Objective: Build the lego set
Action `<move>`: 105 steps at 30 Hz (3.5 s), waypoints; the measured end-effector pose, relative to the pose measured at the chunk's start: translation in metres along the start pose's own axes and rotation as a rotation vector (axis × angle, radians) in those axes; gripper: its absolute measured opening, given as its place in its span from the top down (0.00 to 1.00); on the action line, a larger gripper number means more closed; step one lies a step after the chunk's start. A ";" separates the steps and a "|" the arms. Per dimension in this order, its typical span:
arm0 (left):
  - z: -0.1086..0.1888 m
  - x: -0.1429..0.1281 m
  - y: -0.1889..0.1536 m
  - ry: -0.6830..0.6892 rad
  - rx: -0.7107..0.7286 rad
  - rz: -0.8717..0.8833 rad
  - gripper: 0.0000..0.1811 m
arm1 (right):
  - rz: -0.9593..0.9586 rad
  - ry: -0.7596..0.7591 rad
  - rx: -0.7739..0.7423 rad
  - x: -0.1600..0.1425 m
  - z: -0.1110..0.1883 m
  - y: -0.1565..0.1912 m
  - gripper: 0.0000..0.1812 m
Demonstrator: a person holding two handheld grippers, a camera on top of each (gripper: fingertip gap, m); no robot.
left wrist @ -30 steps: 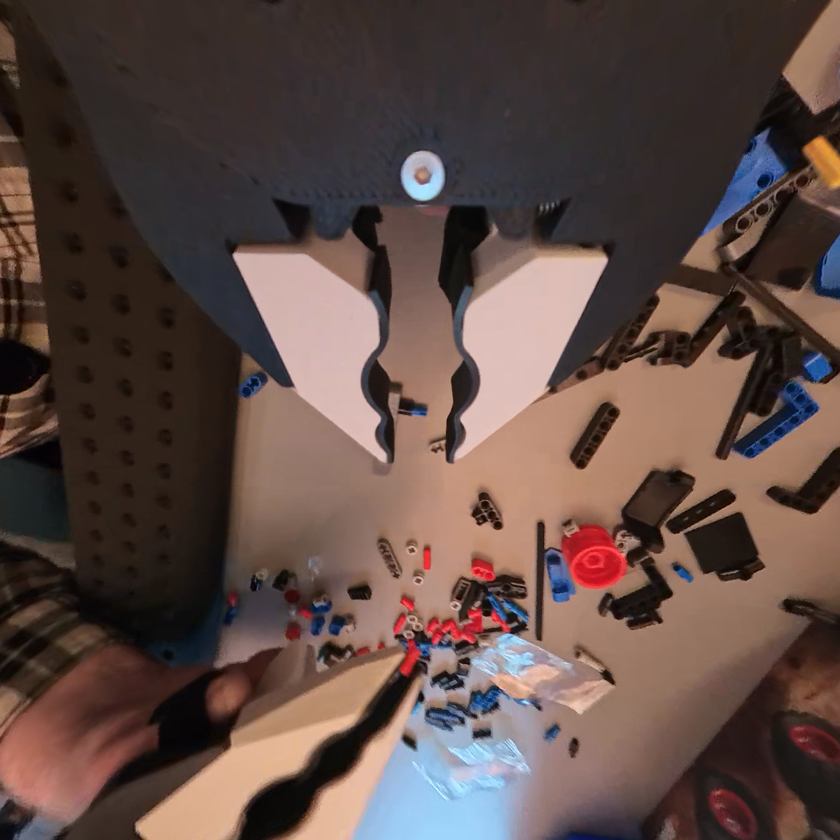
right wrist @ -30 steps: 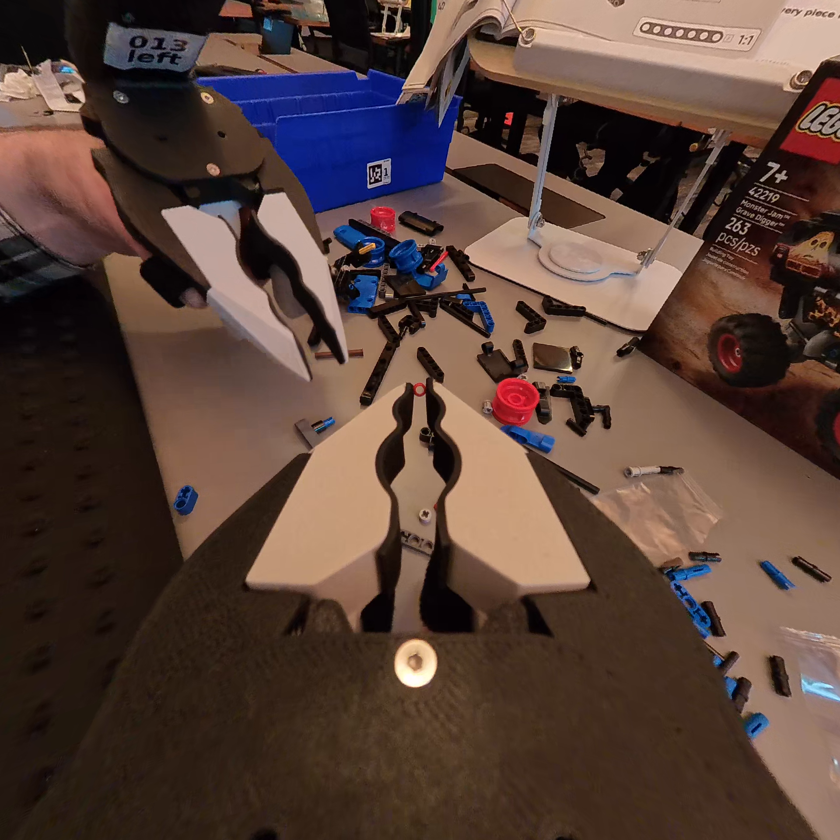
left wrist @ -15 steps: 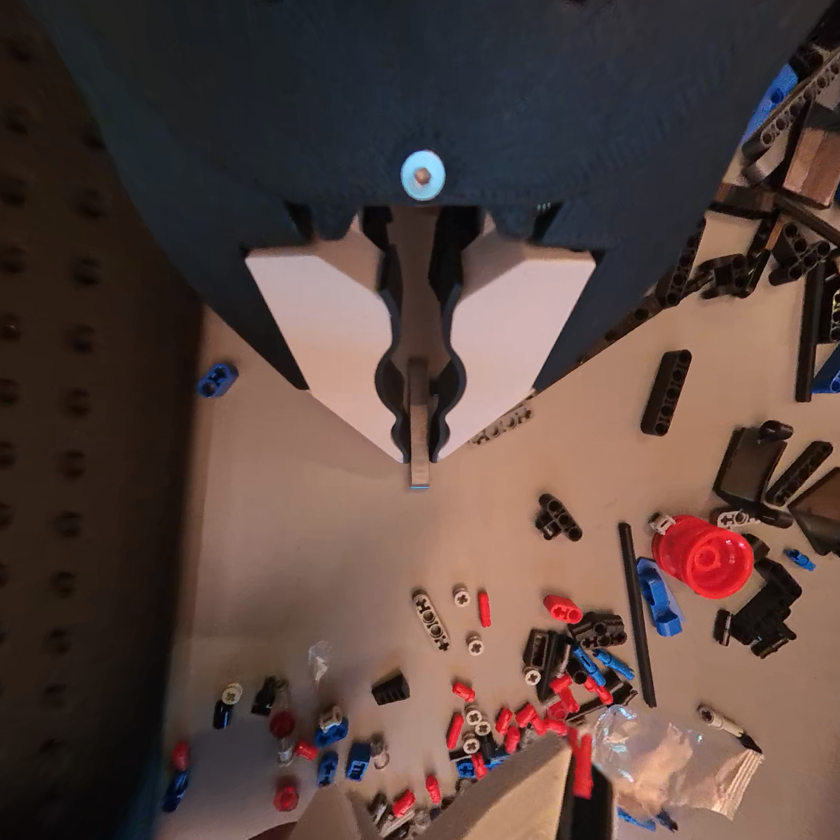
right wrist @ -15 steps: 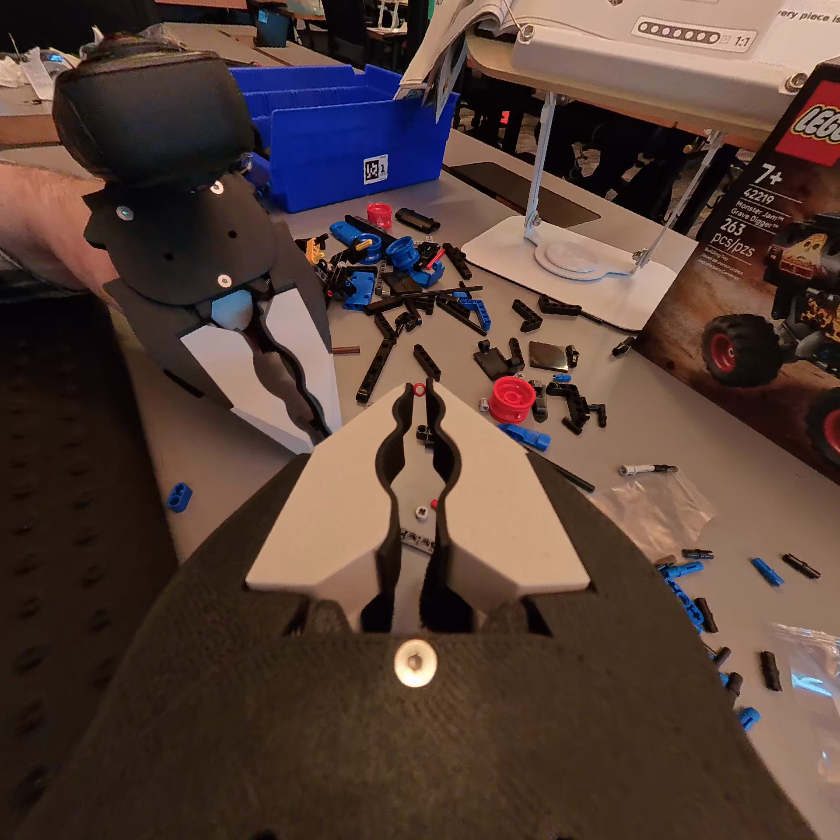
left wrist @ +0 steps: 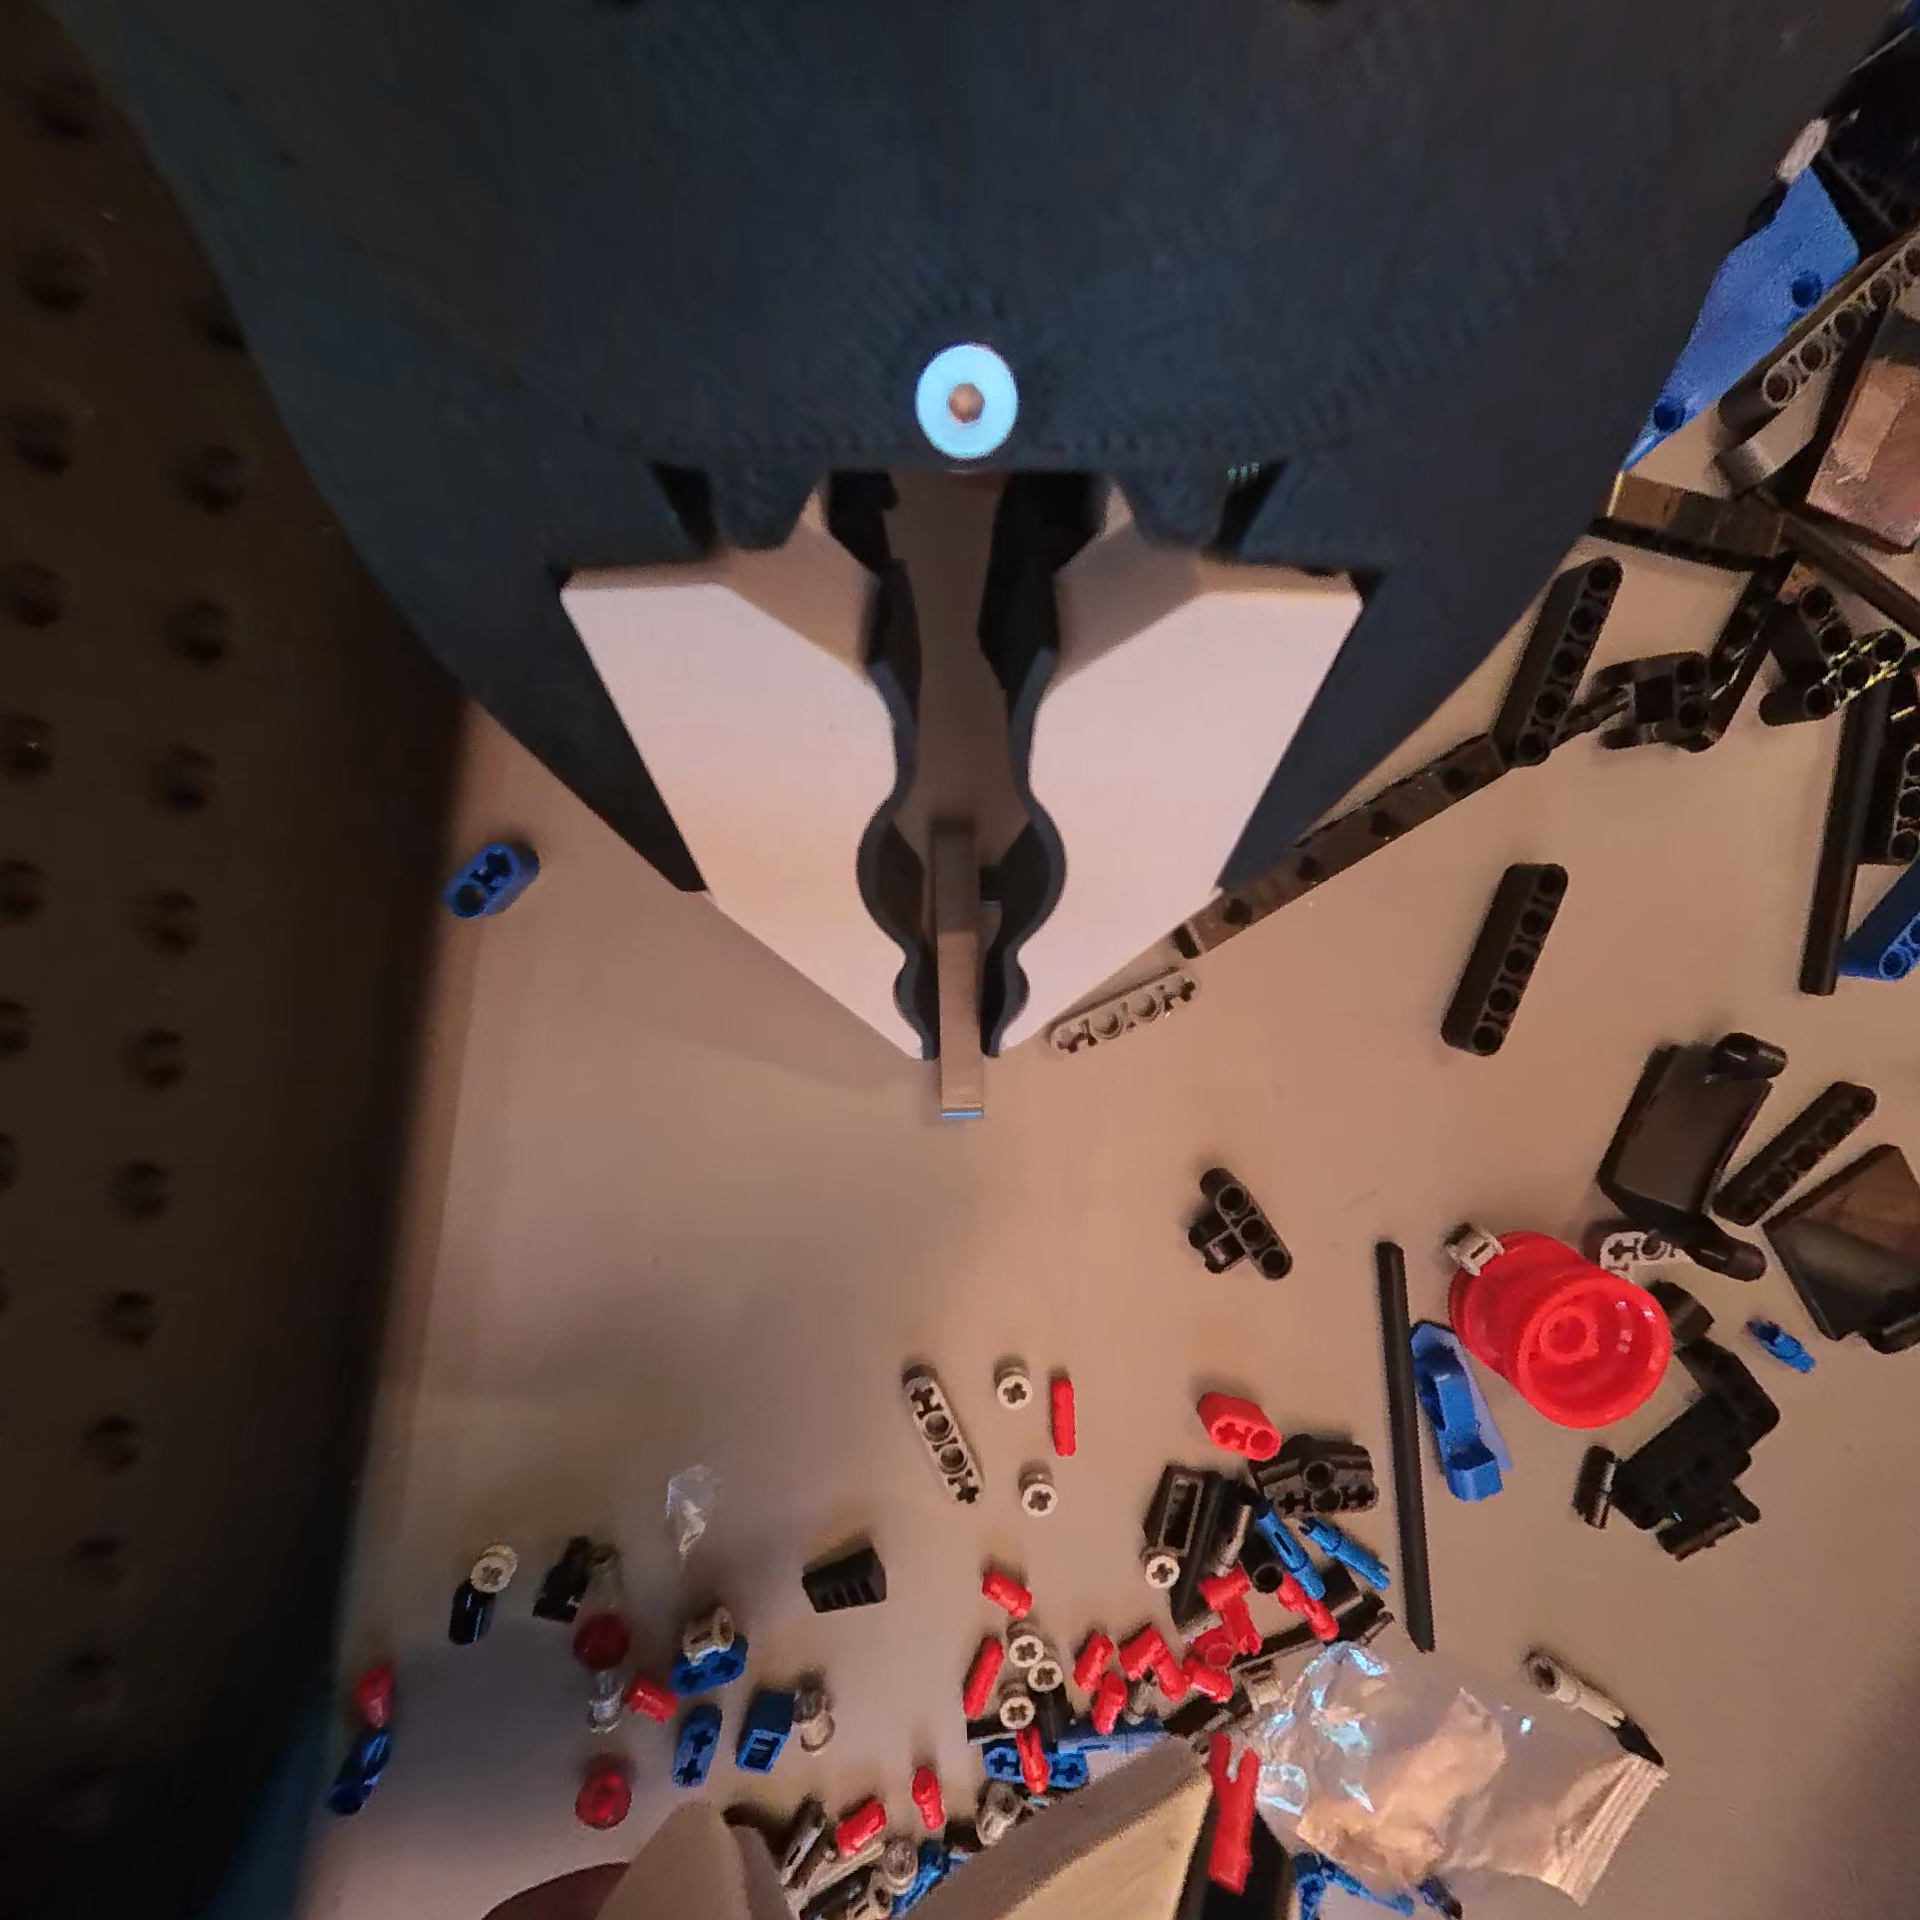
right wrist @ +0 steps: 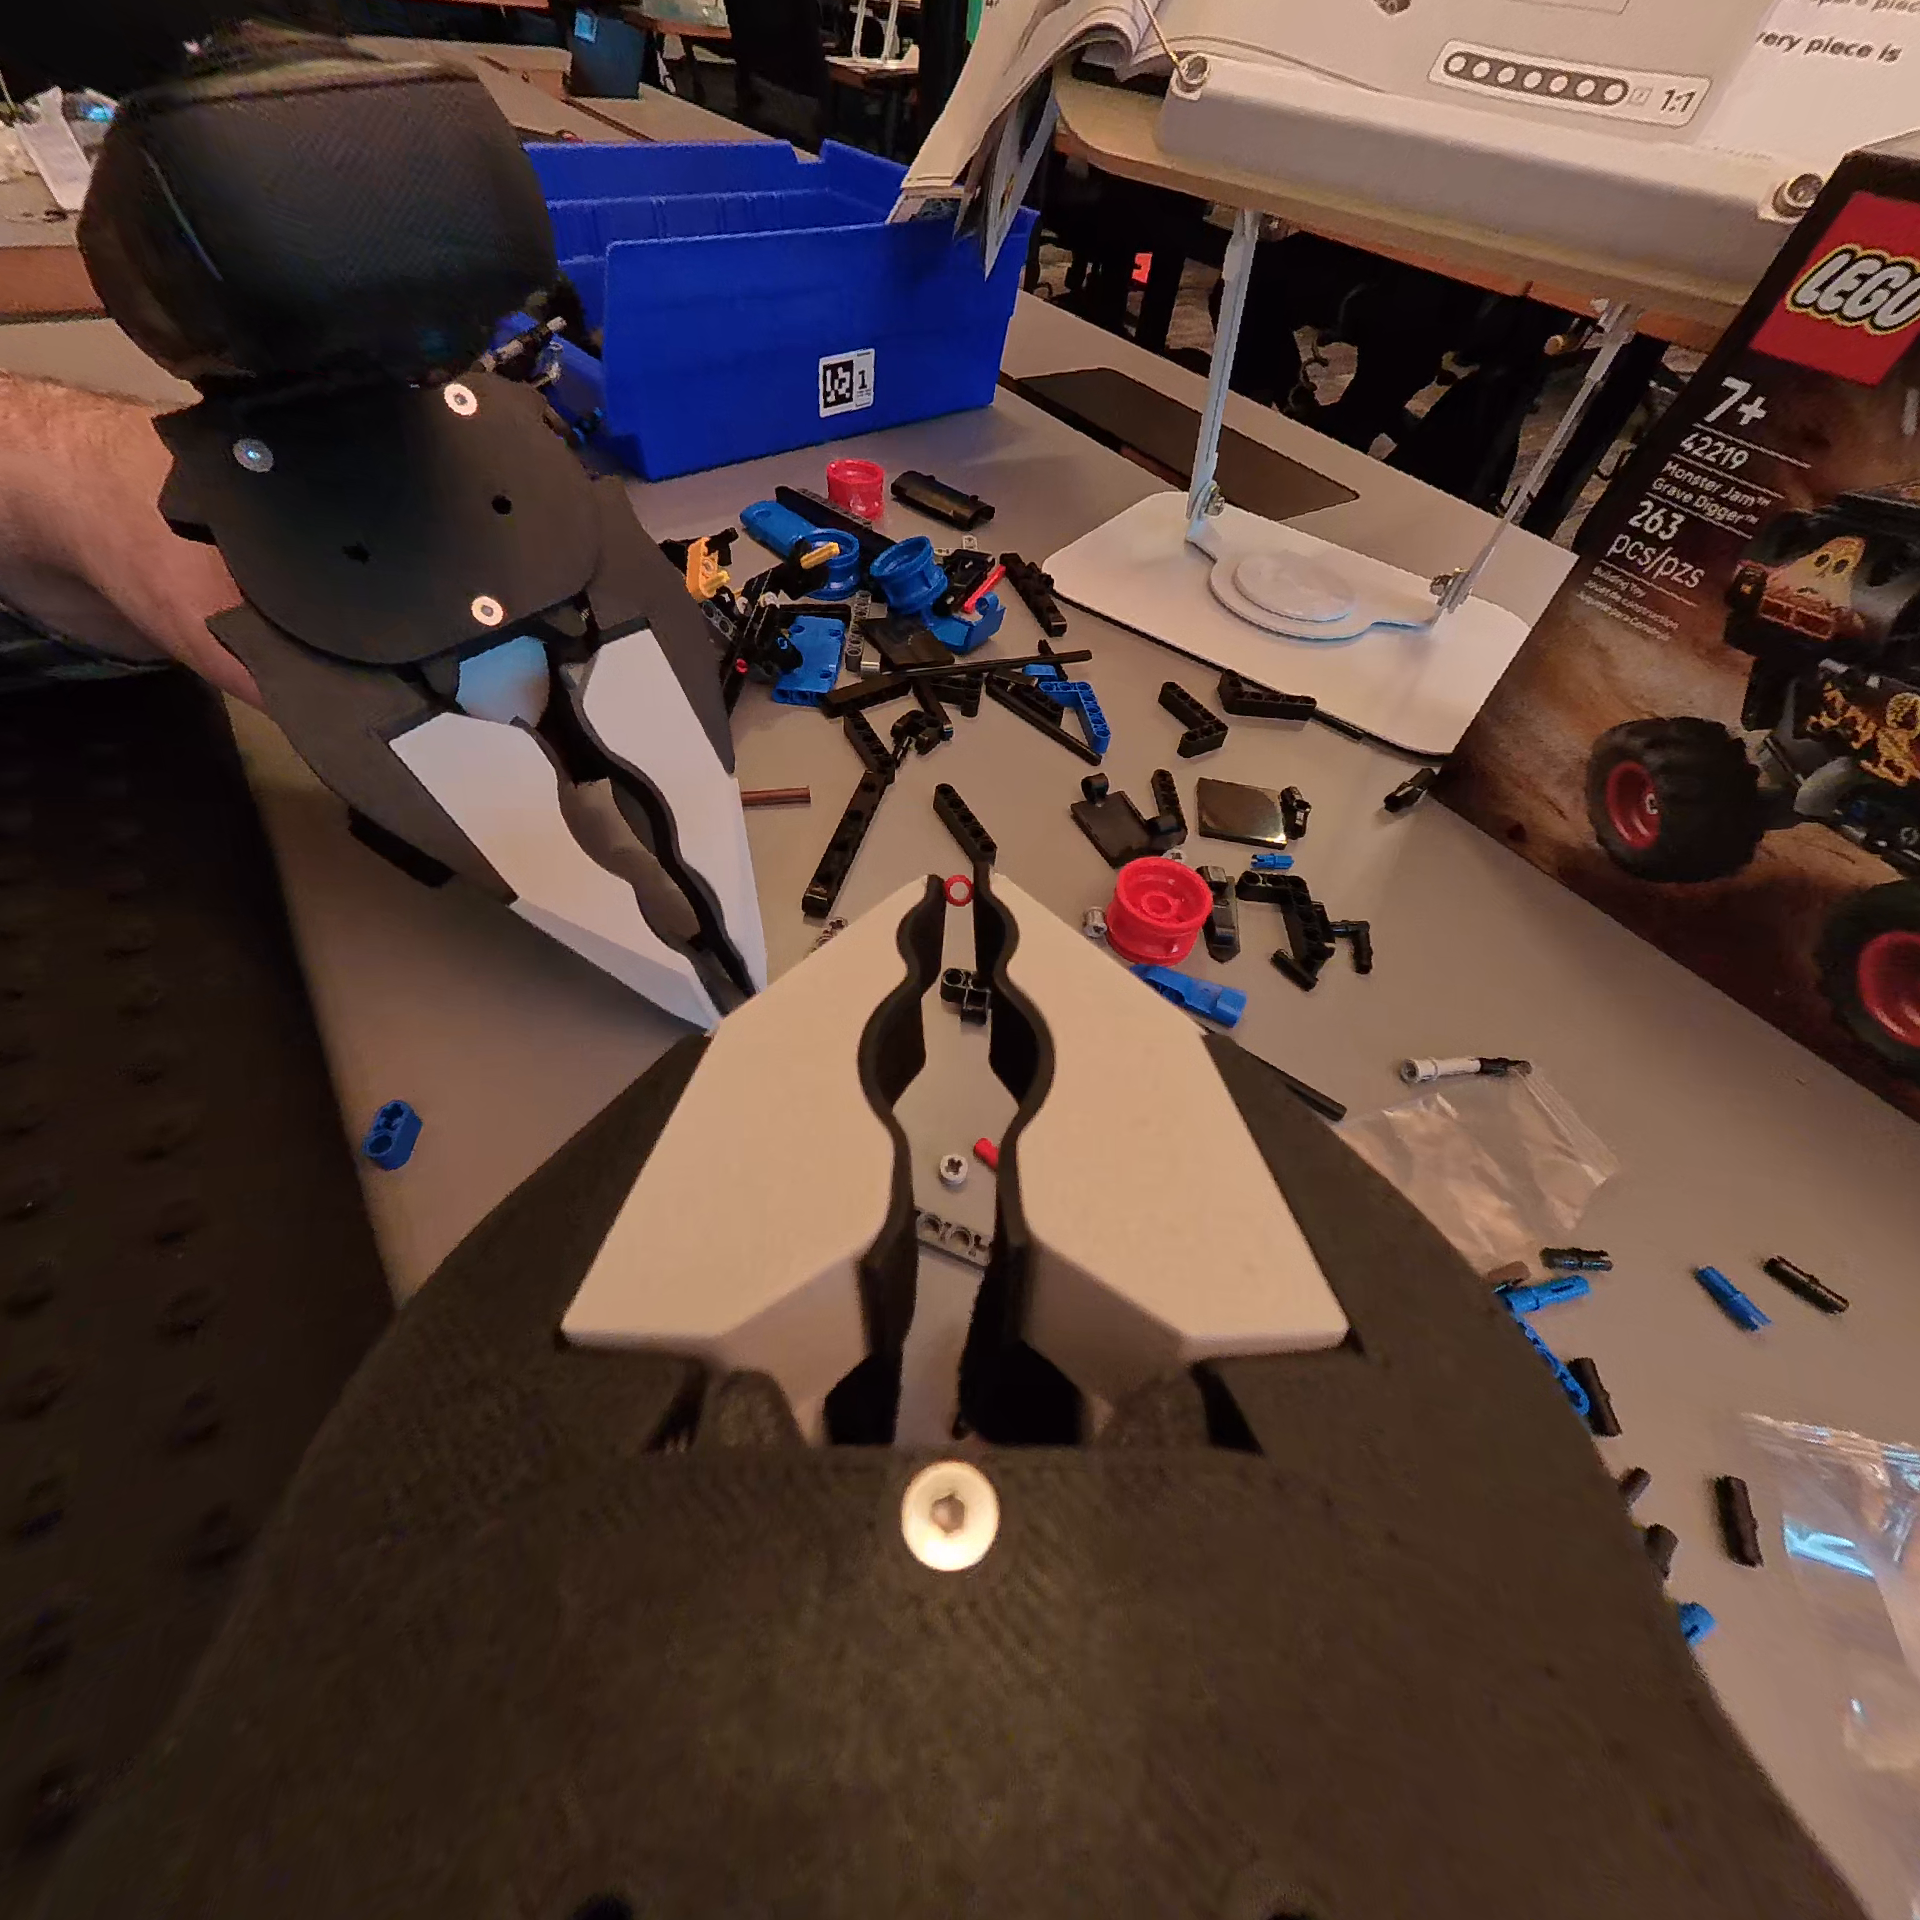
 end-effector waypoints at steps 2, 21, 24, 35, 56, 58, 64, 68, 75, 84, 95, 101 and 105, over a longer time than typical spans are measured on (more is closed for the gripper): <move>-0.001 -0.001 -0.001 0.006 -0.010 -0.002 0.97 | 0.001 0.002 -0.002 0.000 0.000 0.000 0.99; 0.027 -0.004 0.013 -0.008 -0.045 -0.002 0.91 | 0.007 0.007 -0.014 -0.001 0.000 -0.002 0.99; 0.039 -0.007 0.022 -0.004 -0.015 -0.035 0.91 | 0.009 0.009 -0.014 -0.001 0.000 -0.001 0.99; 0.039 -0.016 0.013 0.041 -0.024 -0.254 0.86 | 0.009 0.017 -0.014 -0.002 -0.001 -0.002 0.99; 0.009 -0.002 -0.004 0.028 0.046 -0.282 0.92 | 0.014 0.021 -0.008 -0.003 -0.002 0.000 0.99; 0.007 -0.004 -0.006 0.025 0.047 -0.292 0.97 | 0.015 0.022 -0.005 -0.003 -0.002 0.000 0.99; 0.008 -0.005 -0.006 0.015 0.025 -0.289 0.97 | 0.015 0.026 0.002 -0.004 -0.003 0.000 0.99; 0.008 -0.005 -0.006 0.007 0.019 -0.277 0.97 | 0.014 0.027 0.003 -0.004 -0.003 0.000 0.99; 0.008 -0.005 -0.005 -0.001 0.030 -0.269 0.94 | 0.013 0.030 0.005 -0.004 -0.004 0.000 0.99; 0.008 -0.005 -0.007 -0.002 0.036 -0.292 0.97 | 0.013 0.030 0.005 -0.004 -0.003 0.000 0.99; 0.011 -0.005 -0.004 0.001 0.058 -0.277 0.97 | 0.014 0.024 -0.001 -0.004 -0.002 0.000 0.99; 0.010 -0.007 -0.007 0.021 0.020 -0.248 0.97 | 0.014 0.025 -0.003 -0.004 -0.002 -0.001 0.99; 0.014 -0.009 -0.006 0.025 -0.005 -0.238 0.89 | 0.014 0.028 -0.004 -0.004 -0.002 -0.001 0.99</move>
Point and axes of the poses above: each gripper's, where its closed fingertips meet, z back along the fingers, x out of its top, y = z × x across the jaws, the point moved 8 cm from there along z, back along the fingers, and after that the axes turned 9 degrees about x, right-handed, at the moved point
